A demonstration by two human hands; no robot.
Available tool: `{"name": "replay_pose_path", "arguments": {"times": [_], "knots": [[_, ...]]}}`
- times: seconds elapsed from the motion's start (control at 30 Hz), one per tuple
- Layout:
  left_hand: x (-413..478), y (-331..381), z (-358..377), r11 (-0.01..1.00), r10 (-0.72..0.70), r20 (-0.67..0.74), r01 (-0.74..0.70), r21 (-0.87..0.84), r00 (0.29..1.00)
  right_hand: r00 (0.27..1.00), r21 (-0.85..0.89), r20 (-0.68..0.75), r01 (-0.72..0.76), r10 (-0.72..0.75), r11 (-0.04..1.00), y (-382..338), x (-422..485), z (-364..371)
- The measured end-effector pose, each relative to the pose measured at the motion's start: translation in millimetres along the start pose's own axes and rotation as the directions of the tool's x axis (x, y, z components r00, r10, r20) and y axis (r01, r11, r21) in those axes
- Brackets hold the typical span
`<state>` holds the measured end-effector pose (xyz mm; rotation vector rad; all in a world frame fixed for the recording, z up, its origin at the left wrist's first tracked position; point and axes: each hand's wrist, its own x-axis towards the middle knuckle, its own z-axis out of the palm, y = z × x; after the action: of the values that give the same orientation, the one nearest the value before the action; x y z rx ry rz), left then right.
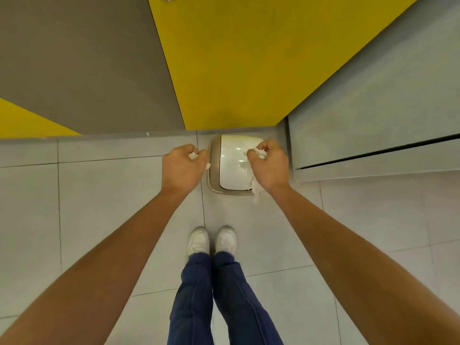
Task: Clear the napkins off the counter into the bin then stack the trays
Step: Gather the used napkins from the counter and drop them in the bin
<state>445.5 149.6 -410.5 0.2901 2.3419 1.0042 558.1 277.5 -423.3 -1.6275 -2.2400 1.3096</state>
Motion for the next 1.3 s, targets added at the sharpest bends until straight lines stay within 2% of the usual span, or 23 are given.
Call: {"name": "replay_pose_path", "arguments": {"times": [0.23, 0.43, 0.53, 0.6, 0.73, 0.8, 0.9, 0.97, 1.0, 1.1, 1.3], "knots": [[32.9, -77.0, 47.6, 0.992, -0.126, 0.002, 0.126, 0.003, 0.992, 0.996, -0.039, 0.047, -0.077, 0.079, 0.996, 81.2, 35.9, 74.8], [36.8, -123.8, 73.9, 0.985, -0.17, 0.012, 0.17, -0.028, 0.985, 0.971, -0.04, 0.033, -0.234, 0.235, 0.971, 130.0, 47.5, 115.4], [34.7, -134.7, 84.0, 0.984, -0.173, 0.039, 0.174, -0.023, 0.984, 0.936, 0.045, 0.03, -0.352, 0.351, 0.935, 140.4, 51.4, 126.8], [34.1, -139.4, 90.1, 0.984, -0.173, 0.055, 0.175, -0.03, 0.983, 0.875, 0.149, 0.053, -0.483, 0.48, 0.863, 143.3, 57.9, 130.8], [36.1, -142.9, 97.3, 0.976, -0.206, 0.071, 0.209, -0.053, 0.976, 0.685, 0.337, 0.221, -0.721, 0.694, 0.605, 138.0, 74.7, 135.5], [36.8, -143.9, 99.4, 0.975, -0.211, 0.078, 0.215, -0.049, 0.974, 0.661, 0.435, 0.288, -0.735, 0.693, 0.52, 137.3, 82.4, 140.7], [37.8, -147.3, 102.6, 0.975, -0.216, 0.078, 0.219, -0.034, 0.973, 0.637, 0.625, 0.368, -0.709, 0.678, 0.327, 138.0, 90.4, 144.1], [38.3, -150.5, 105.3, 0.974, -0.221, 0.074, 0.223, -0.028, 0.973, 0.611, 0.685, 0.417, -0.698, 0.673, 0.209, 140.0, 92.2, 142.8], [38.3, -152.4, 106.7, 0.974, -0.223, 0.075, 0.226, -0.028, 0.972, 0.607, 0.692, 0.434, -0.698, 0.666, 0.186, 141.7, 93.0, 142.6], [36.9, -155.7, 111.6, 0.972, -0.23, 0.079, 0.233, -0.031, 0.97, 0.602, 0.656, 0.454, -0.725, 0.657, 0.211, 143.3, 91.9, 143.0], [35.4, -153.4, 121.2, 0.978, -0.204, 0.094, 0.208, -0.032, 0.975, 0.618, 0.611, 0.402, -0.731, 0.675, 0.306, 147.8, 93.1, 139.9]]}}
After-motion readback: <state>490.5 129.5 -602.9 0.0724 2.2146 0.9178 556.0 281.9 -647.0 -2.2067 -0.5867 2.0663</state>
